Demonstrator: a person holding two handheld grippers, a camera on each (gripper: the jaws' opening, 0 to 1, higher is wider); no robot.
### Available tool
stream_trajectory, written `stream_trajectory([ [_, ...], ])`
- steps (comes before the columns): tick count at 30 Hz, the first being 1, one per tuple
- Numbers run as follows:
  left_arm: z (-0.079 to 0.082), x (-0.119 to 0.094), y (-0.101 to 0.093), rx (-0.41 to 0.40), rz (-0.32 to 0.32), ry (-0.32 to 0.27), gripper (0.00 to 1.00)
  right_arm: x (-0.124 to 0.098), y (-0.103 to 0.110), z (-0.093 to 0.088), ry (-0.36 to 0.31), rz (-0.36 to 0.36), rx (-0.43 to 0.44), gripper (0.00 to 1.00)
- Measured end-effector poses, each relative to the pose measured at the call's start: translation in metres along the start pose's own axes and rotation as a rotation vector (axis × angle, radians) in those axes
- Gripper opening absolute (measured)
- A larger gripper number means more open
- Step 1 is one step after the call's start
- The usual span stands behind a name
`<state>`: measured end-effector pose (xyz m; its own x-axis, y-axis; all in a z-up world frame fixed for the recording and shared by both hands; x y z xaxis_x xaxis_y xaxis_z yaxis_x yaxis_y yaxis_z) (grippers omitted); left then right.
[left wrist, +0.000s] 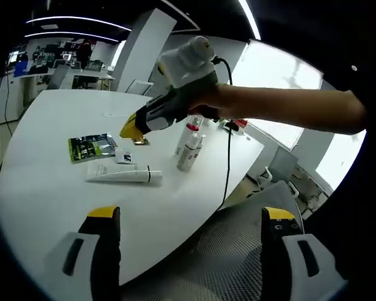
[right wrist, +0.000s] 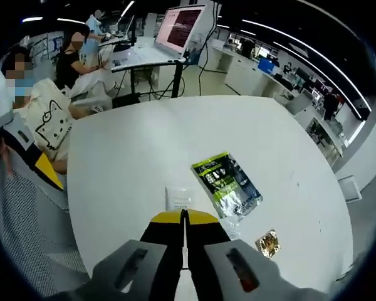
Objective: Arrange the skincare products in the storage area until every visible bottle or jar stands upright without overlapping.
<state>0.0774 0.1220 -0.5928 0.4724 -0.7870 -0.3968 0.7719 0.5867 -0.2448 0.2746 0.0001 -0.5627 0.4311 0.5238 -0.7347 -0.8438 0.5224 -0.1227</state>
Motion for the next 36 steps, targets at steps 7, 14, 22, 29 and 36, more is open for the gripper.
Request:
stream_trajectory([
  [7, -0.001, 0.0, 0.002, -0.008, -0.003, -0.004, 0.86, -0.028, -0.002, 0.032, -0.049, -0.016, -0.029, 0.01],
  [14, 0.001, 0.0, 0.001, -0.008, 0.015, -0.025, 0.87, -0.015, -0.005, 0.02, -0.008, 0.009, -0.017, 0.02],
  [22, 0.002, 0.005, -0.002, 0.03, 0.027, -0.011, 0.87, 0.006, -0.007, -0.001, 0.047, 0.049, 0.022, 0.1],
  [29, 0.002, 0.005, 0.005, -0.033, 0.066, -0.044, 0.86, 0.029, -0.012, -0.011, 0.099, 0.086, 0.015, 0.14],
  [36, 0.006, 0.015, 0.0, -0.05, 0.072, -0.045, 0.86, 0.049, -0.006, -0.033, 0.164, 0.132, 0.004, 0.18],
])
Point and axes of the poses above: the point that each gripper's makers call its tool centre point, and the gripper's own axes: x roughly forward along the fingers, y roughly to its left, z roughly out of its top, the point moved 9 cm from there along -x, roughly backward along the fingers, and after that the axes turned 11 degrees about x, right-handed, at the moved point
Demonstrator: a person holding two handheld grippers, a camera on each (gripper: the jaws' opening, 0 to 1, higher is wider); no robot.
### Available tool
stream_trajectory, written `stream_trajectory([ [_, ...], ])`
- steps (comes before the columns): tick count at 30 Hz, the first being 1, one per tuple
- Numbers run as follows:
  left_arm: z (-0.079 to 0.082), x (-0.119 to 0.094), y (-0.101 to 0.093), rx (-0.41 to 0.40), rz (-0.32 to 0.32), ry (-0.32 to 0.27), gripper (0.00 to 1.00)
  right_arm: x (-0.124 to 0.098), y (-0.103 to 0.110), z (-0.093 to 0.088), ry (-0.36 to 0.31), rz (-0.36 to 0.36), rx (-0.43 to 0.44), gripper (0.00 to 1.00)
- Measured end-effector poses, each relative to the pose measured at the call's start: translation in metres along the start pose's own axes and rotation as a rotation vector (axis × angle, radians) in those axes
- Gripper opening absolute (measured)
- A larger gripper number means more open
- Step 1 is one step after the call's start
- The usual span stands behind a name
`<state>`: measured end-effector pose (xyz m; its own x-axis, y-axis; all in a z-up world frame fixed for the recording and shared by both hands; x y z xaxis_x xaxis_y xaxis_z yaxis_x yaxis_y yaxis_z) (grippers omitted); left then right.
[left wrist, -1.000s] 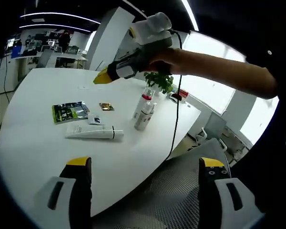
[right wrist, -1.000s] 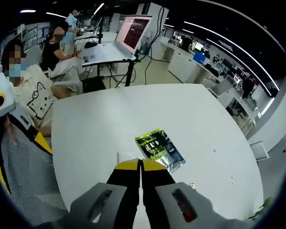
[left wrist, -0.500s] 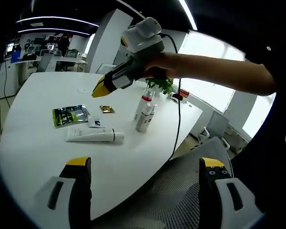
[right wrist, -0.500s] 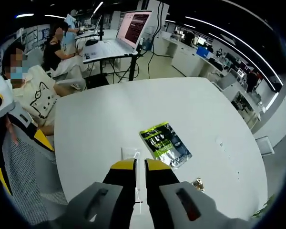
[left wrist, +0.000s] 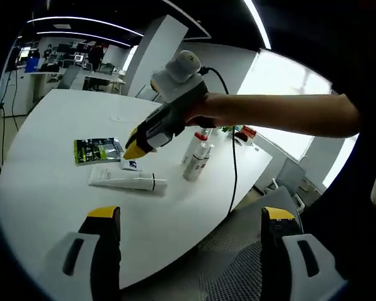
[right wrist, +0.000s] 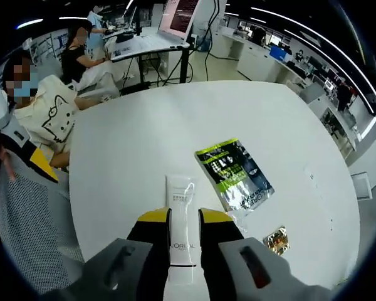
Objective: Arrange the skincare products in the storage area until every visible bottle or jar stands upright without overlapping.
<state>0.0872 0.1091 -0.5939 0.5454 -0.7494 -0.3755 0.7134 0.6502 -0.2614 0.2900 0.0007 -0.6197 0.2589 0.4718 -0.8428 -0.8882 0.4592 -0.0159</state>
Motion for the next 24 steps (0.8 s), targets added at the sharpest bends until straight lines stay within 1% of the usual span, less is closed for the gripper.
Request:
stream_trajectory([
  [2, -0.001, 0.0, 0.001, 0.006, 0.007, 0.013, 0.86, 0.006, -0.001, -0.007, 0.024, 0.013, 0.004, 0.2],
  [3, -0.001, -0.001, 0.004, -0.003, 0.013, 0.014, 0.86, 0.009, -0.002, -0.011, 0.034, 0.018, 0.006, 0.21],
  [6, 0.0, -0.001, 0.005, -0.036, 0.028, 0.003, 0.86, 0.019, -0.003, -0.019, 0.063, 0.039, 0.022, 0.24],
  [9, 0.0, -0.002, 0.006, -0.045, 0.042, 0.005, 0.86, 0.029, -0.004, -0.023, 0.088, 0.044, 0.019, 0.27],
  [11, -0.001, -0.001, 0.006, -0.04, 0.053, 0.016, 0.86, 0.036, -0.006, -0.028, 0.102, 0.054, 0.025, 0.28],
  [13, -0.001, -0.001, 0.006, -0.041, 0.059, 0.02, 0.87, 0.044, -0.008, -0.028, 0.114, 0.05, 0.013, 0.3],
  [15, -0.001, -0.002, 0.007, -0.046, 0.068, 0.024, 0.87, 0.045, -0.008, -0.027, 0.12, 0.056, 0.012, 0.32],
  [16, -0.001, -0.002, 0.007, -0.049, 0.072, 0.024, 0.87, 0.049, -0.008, -0.026, 0.122, 0.052, 0.005, 0.33],
  [18, -0.001, -0.003, 0.008, -0.057, 0.079, 0.022, 0.87, 0.056, -0.009, -0.024, 0.128, 0.05, -0.007, 0.33],
  [23, -0.001, -0.003, 0.01, -0.065, 0.09, 0.025, 0.87, 0.066, -0.008, -0.019, 0.146, 0.053, -0.031, 0.36],
  [24, -0.001, -0.003, 0.01, -0.066, 0.092, 0.026, 0.87, 0.062, -0.007, -0.02, 0.155, 0.052, -0.032, 0.36],
])
Point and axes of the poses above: the point that each gripper's makers call its tool centre point, and the gripper's own axes: x roughly forward along the fingers, y roughly to its left, z roughly out of its top, the point moved 9 cm from there along -x, roughly backward along the fingers, and after that the axes turned 11 degrees about x, right-handed, at the moved point
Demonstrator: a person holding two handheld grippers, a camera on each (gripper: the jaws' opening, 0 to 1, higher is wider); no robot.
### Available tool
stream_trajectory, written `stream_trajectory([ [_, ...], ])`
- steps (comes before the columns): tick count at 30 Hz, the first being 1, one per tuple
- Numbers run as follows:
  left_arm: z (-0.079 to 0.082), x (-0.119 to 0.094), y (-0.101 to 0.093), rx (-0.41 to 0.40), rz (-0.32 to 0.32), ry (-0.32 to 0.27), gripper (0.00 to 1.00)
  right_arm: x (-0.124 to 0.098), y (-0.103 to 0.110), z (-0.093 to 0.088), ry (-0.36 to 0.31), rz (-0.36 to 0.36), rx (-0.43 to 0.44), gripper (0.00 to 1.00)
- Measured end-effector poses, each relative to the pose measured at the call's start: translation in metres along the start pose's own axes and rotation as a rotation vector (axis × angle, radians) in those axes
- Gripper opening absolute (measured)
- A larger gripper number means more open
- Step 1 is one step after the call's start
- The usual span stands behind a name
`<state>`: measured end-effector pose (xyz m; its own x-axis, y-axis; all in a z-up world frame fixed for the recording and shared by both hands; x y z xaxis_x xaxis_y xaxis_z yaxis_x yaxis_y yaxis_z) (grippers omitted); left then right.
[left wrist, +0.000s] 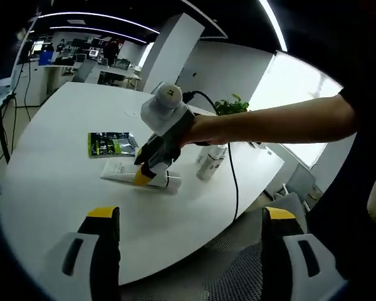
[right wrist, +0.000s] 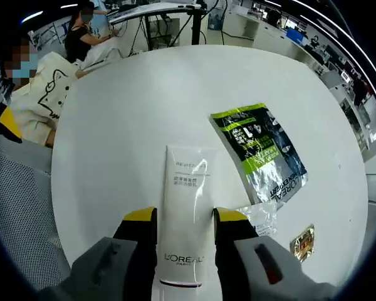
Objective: Arrange the skincare products in the storage area until every visible bottle or jar stands upright without overlapping.
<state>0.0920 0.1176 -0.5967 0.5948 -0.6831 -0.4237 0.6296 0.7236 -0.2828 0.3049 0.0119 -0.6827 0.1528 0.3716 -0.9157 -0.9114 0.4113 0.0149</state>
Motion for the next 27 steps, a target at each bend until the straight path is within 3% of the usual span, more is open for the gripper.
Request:
stream_trajectory([
  [3, -0.0001, -0.0001, 0.0008, -0.002, 0.003, 0.0, 0.87, 0.0092, -0.0001, -0.0012, 0.034, -0.019, -0.003, 0.35],
  [13, -0.0006, 0.0006, 0.001, 0.002, 0.003, 0.01, 0.87, 0.0095, -0.0017, 0.0035, 0.037, 0.021, 0.002, 0.34],
  [19, -0.0015, 0.0011, 0.0014, 0.0, -0.002, 0.015, 0.86, 0.0089, -0.0015, 0.0009, -0.007, 0.055, -0.048, 0.33],
  [27, -0.0016, 0.0012, 0.0008, 0.001, -0.003, 0.021, 0.86, 0.0076, 0.0015, -0.0012, 0.001, 0.039, -0.017, 0.3],
])
Point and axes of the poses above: the point that each gripper's makers call its tool centre point, and the gripper's own axes: x roughly forward along the fingers, y roughly to its left, z roughly out of its top, the point moved 9 cm from there along -x, roughly backward along the fingers, and after that the axes turned 11 degrees about x, right-handed, at the moved point
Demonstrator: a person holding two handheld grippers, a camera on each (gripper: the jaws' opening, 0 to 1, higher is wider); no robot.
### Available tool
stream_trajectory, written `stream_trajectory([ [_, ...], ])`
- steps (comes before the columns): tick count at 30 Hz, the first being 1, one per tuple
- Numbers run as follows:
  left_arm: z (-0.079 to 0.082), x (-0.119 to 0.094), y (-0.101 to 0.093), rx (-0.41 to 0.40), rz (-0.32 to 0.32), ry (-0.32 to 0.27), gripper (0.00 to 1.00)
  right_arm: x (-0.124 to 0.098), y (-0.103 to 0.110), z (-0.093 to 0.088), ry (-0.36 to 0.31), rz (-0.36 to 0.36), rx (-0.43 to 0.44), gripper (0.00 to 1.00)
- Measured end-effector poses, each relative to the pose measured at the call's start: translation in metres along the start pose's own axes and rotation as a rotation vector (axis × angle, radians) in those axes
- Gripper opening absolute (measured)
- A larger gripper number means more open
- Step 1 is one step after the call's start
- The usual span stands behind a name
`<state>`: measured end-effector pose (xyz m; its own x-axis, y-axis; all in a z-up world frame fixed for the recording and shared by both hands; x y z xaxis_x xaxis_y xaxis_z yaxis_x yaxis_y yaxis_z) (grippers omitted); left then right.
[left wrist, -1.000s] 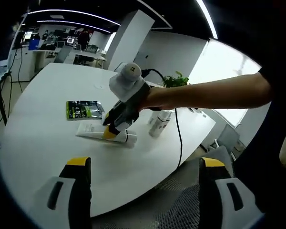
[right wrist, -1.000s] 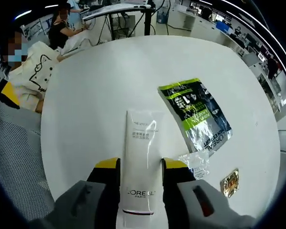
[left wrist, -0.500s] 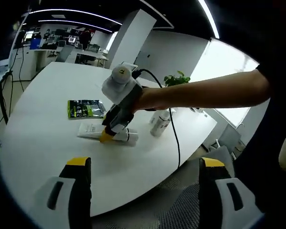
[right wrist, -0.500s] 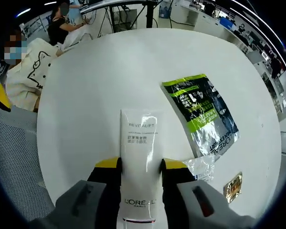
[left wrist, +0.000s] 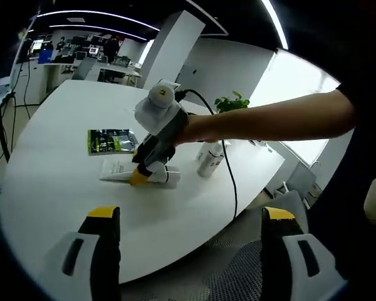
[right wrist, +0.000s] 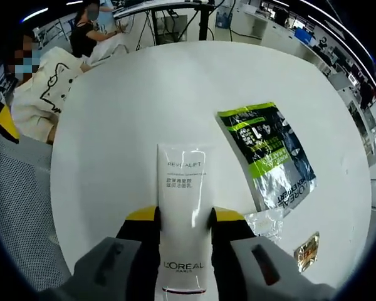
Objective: Arrange the skincare products in the storage area until every visible bottle or jar stands upright without overlapping.
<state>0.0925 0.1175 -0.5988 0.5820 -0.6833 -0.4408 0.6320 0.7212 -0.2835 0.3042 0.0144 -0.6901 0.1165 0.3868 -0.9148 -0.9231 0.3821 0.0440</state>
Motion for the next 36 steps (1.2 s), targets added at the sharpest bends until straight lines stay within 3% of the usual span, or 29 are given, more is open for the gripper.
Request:
stream_trajectory([
  [14, 0.001, -0.001, 0.0, -0.003, 0.005, -0.006, 0.86, -0.004, 0.003, -0.002, -0.076, -0.059, -0.049, 0.28],
  [26, 0.006, -0.001, 0.002, -0.002, 0.005, -0.027, 0.85, -0.039, 0.009, -0.007, -0.266, -0.121, 0.041, 0.28],
  [36, 0.019, 0.001, 0.006, 0.041, 0.009, -0.044, 0.85, -0.065, 0.02, -0.011, -0.385, -0.162, 0.095, 0.28],
])
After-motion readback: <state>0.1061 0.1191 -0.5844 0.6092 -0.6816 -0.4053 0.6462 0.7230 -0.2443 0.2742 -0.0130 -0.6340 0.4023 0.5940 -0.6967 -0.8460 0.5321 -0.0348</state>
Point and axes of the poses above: the point that each gripper's makers call its tool centre point, and the gripper's own axes: x roughly forward along the fingers, y roughly to its left, z roughly out of its top, the point moved 9 cm from there along -x, roughly backward along the fingers, and after that the axes turned 11 degrees about x, right-handed, at the moved point
